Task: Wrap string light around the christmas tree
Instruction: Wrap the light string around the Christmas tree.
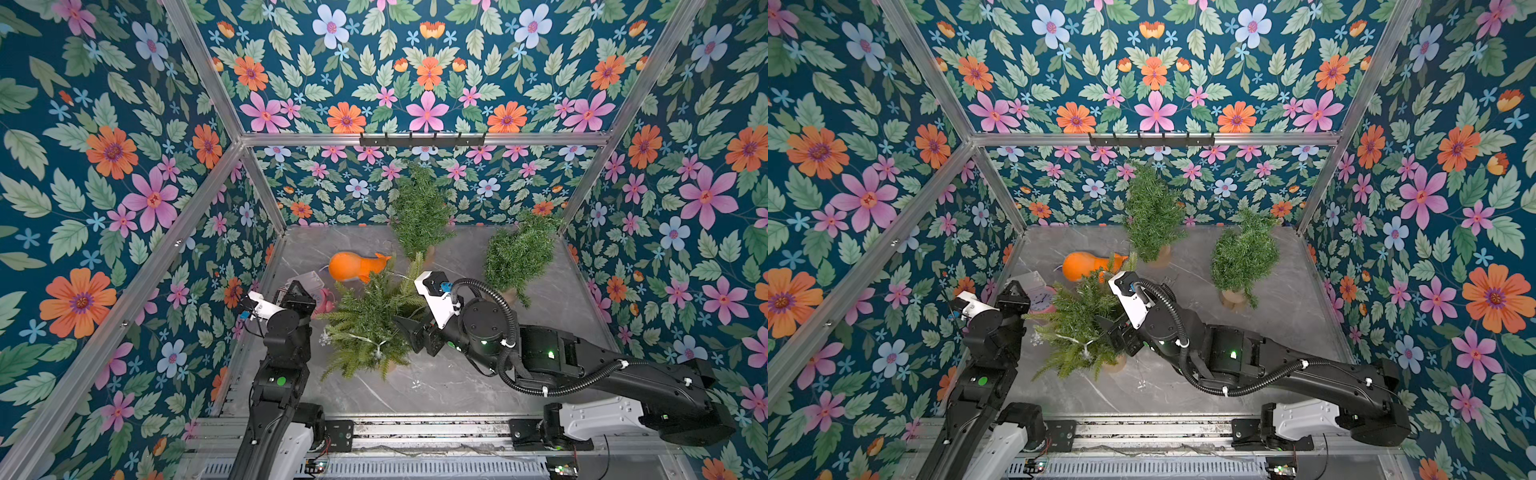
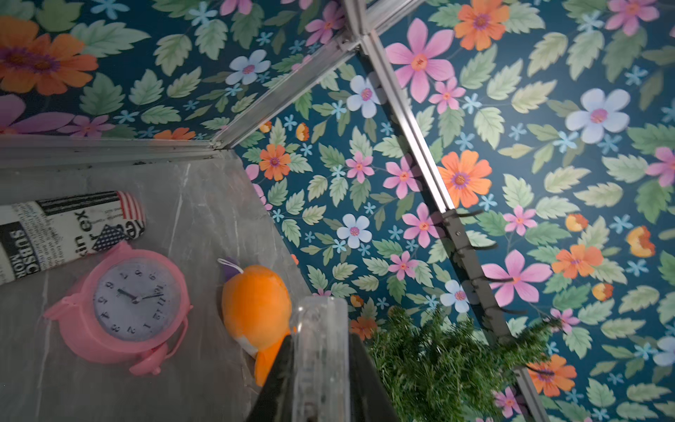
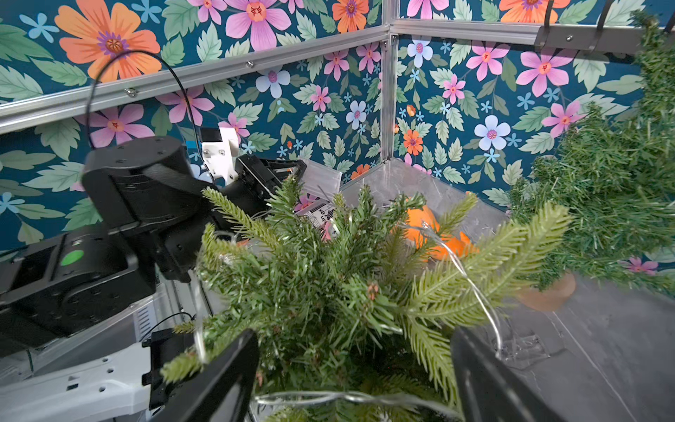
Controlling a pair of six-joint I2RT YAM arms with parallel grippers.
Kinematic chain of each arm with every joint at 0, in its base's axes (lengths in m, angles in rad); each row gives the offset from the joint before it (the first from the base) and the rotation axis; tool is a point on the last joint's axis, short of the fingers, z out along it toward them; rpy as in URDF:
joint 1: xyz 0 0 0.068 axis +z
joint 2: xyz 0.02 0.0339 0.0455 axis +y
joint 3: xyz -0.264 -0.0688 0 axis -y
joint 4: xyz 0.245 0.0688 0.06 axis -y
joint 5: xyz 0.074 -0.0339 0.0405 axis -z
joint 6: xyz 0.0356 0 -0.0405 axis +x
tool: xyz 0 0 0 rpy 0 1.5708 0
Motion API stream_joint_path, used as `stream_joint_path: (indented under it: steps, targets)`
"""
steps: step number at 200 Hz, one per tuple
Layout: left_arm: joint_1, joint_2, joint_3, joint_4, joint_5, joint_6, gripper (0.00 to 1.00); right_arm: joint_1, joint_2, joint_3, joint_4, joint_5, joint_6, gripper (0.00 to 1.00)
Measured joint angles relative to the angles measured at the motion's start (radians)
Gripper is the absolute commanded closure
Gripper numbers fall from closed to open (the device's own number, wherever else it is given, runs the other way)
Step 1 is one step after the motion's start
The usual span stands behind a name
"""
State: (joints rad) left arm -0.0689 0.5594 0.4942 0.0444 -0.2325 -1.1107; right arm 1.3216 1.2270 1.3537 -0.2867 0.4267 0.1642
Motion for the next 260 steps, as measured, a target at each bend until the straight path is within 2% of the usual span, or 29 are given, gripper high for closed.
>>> stream_joint_path:
  steps: [12, 25, 74, 108, 135, 160, 203, 230, 260]
  targets:
    - [0.095, 0.028, -0.030, 0.045, 0.113, -0.043, 0.99, 0.000, -0.003, 0.000, 0.000, 0.000, 0.000, 0.17]
    - [0.153, 0.066, -0.045, 0.100, 0.226, -0.071, 1.00, 0.000, -0.009, 0.000, 0.000, 0.001, 0.000, 0.17]
    - [0.183, 0.178, -0.011, 0.286, 0.498, -0.076, 0.99, 0.000, -0.022, 0.000, 0.000, 0.019, -0.004, 0.17]
    - [0.185, 0.227, -0.001, 0.338, 0.594, -0.031, 0.98, -0.008, -0.032, -0.002, -0.001, 0.030, -0.008, 0.16]
    - [0.185, 0.249, 0.024, 0.342, 0.615, 0.019, 0.98, -0.042, -0.032, 0.019, -0.031, 0.023, 0.010, 0.16]
    - [0.187, 0.340, 0.076, 0.345, 0.659, 0.061, 1.00, -0.090, -0.037, 0.041, -0.070, -0.011, 0.038, 0.16]
    - [0.187, 0.452, 0.152, 0.394, 0.787, 0.102, 1.00, -0.253, -0.068, 0.075, -0.113, -0.138, 0.093, 0.14]
    - [0.187, 0.480, 0.189, 0.437, 0.853, 0.126, 1.00, -0.425, -0.068, 0.089, -0.116, -0.298, 0.149, 0.13]
    - [0.187, 0.527, 0.209, 0.475, 0.927, 0.140, 1.00, -0.617, -0.024, 0.104, -0.080, -0.533, 0.229, 0.12]
